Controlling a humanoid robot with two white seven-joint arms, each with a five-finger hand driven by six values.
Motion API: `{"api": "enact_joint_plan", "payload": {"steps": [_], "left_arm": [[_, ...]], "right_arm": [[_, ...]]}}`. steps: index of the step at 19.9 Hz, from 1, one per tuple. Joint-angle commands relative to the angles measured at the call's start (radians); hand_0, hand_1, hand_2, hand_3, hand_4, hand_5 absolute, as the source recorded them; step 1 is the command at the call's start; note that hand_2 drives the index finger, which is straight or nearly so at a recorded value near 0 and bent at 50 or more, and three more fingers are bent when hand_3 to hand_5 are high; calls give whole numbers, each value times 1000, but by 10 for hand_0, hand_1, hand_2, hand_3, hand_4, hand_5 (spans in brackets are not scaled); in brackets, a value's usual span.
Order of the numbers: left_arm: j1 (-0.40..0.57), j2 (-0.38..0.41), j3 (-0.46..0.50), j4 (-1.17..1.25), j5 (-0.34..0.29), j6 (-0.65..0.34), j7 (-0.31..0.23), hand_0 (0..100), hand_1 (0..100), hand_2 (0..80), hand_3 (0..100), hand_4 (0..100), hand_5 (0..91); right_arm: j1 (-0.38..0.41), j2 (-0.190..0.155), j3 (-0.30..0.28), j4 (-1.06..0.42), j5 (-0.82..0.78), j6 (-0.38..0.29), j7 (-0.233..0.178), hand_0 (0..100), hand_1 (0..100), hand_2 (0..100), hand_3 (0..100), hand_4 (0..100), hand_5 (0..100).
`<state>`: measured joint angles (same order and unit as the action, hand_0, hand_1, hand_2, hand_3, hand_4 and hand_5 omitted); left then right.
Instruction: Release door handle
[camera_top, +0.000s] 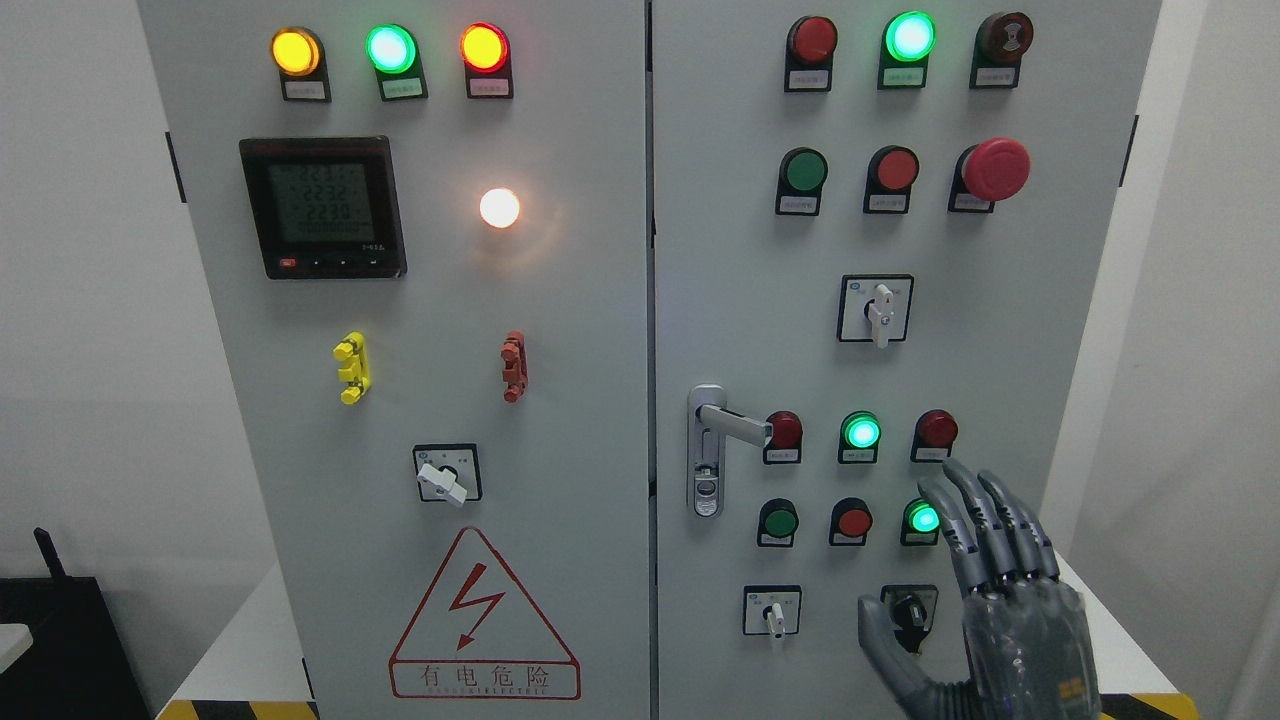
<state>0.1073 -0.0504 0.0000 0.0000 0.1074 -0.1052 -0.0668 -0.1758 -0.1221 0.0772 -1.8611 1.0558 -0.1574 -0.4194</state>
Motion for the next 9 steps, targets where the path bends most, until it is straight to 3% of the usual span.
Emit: {"api": "enact_joint_plan", "payload": {"steps": [1,9], "left_arm": [[0,0,-14,20,0,-1,-1,120,389,0,0,0,0],[0,1,-14,20,0,-1,-1,120,389,0,0,0,0]], "right_arm": [[7,-16,-23,-20,-10,-1,1,433,279,12,0,0,0],[-1,-16,-23,-20,-30,1,4,424,284,25,9,0,0]]}}
